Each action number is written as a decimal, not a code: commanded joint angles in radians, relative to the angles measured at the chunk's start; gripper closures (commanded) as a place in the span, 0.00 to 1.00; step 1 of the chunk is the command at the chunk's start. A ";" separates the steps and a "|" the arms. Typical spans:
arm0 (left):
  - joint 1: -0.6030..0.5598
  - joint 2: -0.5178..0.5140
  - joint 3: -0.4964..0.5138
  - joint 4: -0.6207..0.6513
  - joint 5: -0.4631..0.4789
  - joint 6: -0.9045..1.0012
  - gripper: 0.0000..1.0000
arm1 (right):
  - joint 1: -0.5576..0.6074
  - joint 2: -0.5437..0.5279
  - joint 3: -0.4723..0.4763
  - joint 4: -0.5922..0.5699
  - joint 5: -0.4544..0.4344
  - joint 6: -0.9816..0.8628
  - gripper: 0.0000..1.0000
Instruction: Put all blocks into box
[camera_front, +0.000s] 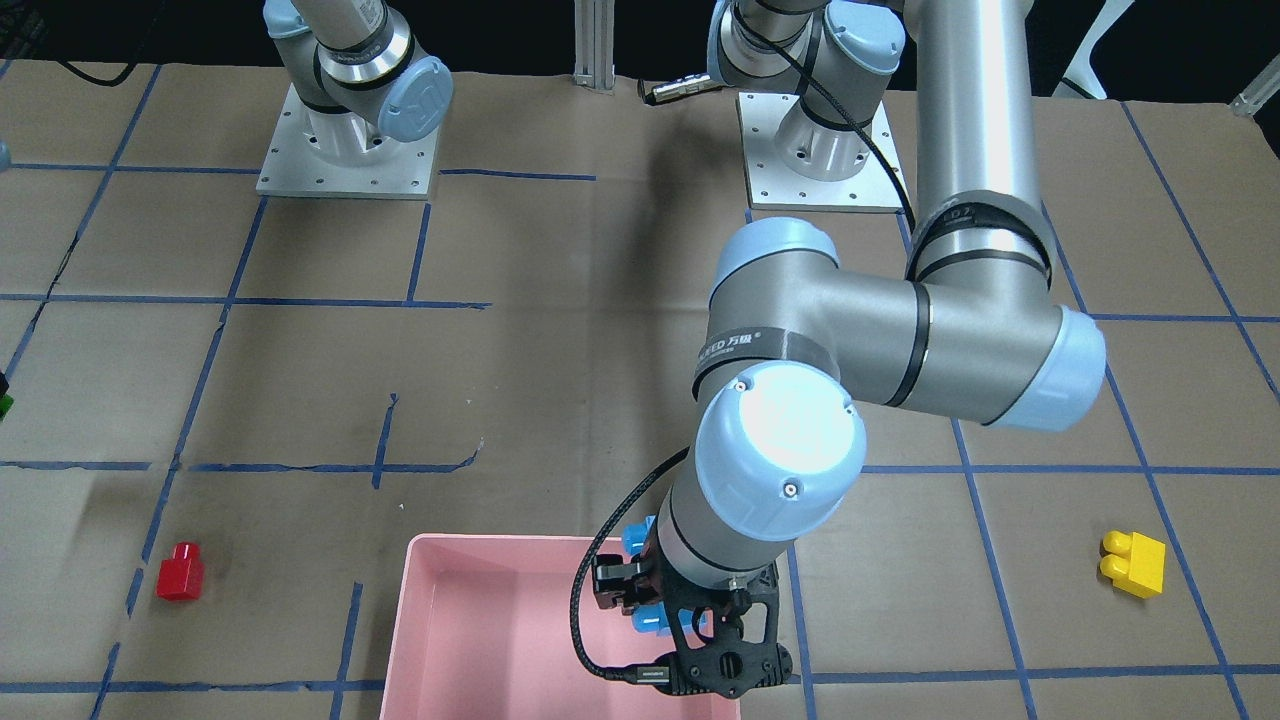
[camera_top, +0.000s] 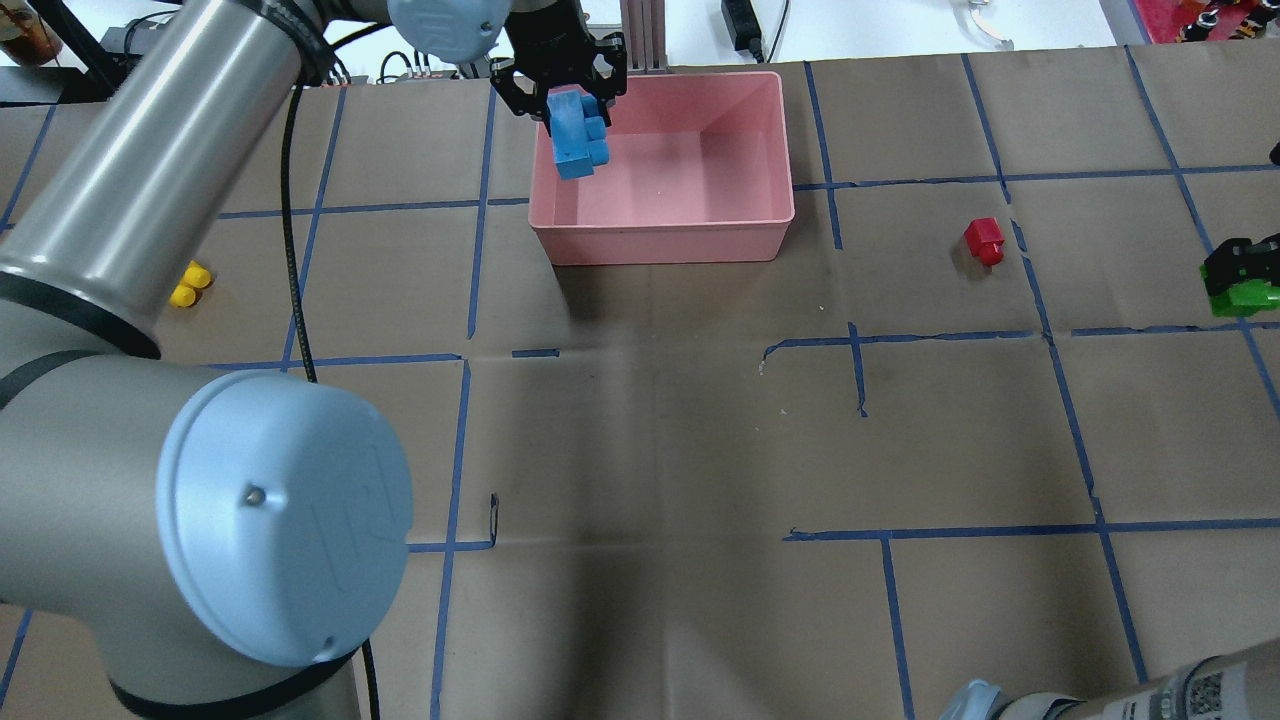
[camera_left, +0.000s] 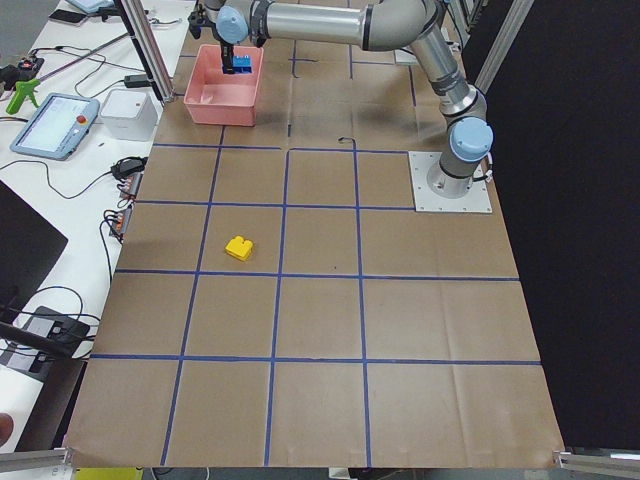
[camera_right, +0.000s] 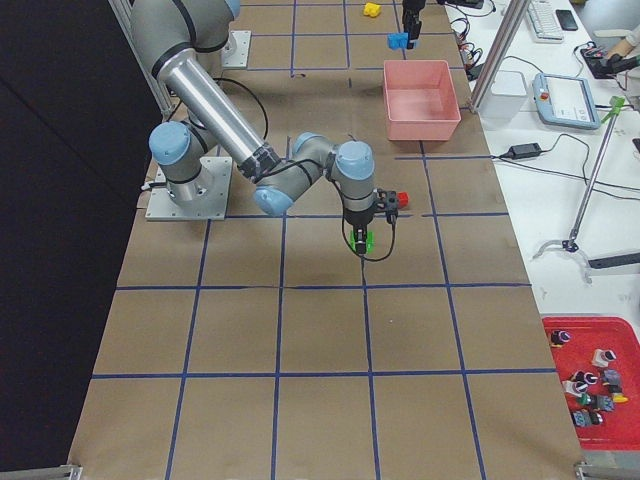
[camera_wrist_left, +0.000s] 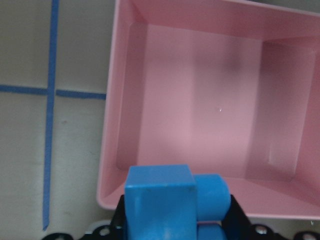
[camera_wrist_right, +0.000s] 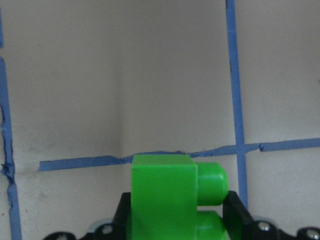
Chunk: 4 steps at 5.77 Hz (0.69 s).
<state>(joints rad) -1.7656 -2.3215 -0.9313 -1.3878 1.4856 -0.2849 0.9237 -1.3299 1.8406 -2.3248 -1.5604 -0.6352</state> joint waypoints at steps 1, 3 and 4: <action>0.000 -0.096 0.002 0.151 0.010 0.001 0.68 | 0.096 -0.047 -0.102 0.056 -0.004 -0.001 0.94; 0.000 -0.078 -0.001 0.151 0.016 -0.005 0.01 | 0.289 -0.045 -0.231 0.102 0.008 -0.004 0.94; 0.000 -0.035 0.000 0.124 0.018 -0.005 0.00 | 0.381 -0.038 -0.241 0.093 0.014 0.000 0.93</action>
<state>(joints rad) -1.7656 -2.3890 -0.9316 -1.2457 1.5013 -0.2887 1.2094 -1.3722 1.6240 -2.2310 -1.5513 -0.6377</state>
